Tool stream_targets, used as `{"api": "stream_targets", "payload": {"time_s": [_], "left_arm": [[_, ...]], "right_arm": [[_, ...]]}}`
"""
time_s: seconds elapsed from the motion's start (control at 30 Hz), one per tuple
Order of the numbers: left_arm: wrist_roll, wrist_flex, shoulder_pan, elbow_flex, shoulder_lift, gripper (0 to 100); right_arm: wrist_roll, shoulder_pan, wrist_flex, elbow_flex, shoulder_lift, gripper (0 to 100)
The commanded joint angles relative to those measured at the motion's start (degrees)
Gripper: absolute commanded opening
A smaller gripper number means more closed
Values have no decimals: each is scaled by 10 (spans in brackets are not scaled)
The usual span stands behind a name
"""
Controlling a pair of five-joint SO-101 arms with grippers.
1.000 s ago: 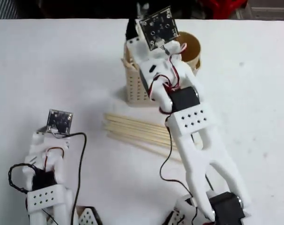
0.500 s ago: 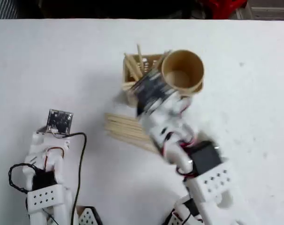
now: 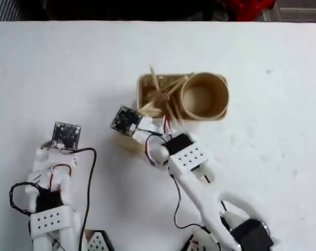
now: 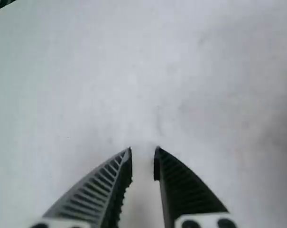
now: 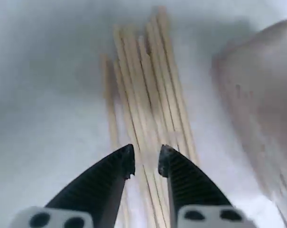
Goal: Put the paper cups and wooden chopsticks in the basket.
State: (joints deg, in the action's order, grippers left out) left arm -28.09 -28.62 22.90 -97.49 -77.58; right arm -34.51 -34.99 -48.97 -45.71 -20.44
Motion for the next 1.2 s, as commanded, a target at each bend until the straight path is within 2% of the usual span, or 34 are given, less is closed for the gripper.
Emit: {"api": "stream_targets", "payload": {"time_s": [0.0,0.27,0.43,0.77,1.03,1.17], "left_arm": [[4,14,-8,4,-7,94],[4,14,-8,4,-7,94],[4,14,-8,4,-7,94],[4,14,-8,4,-7,94],[4,15,-8,4,-7,94],[4,15,-8,4,-7,94]], "right_arm": [[-7,19,2,42,0,95],[-7,88,-108,269,-5,95],[-7,99,-135,340,5,95],[13,95,-185,352,-8,95],[70,94,-269,346,-189,96],[73,57,-332,319,-235,95]]}}
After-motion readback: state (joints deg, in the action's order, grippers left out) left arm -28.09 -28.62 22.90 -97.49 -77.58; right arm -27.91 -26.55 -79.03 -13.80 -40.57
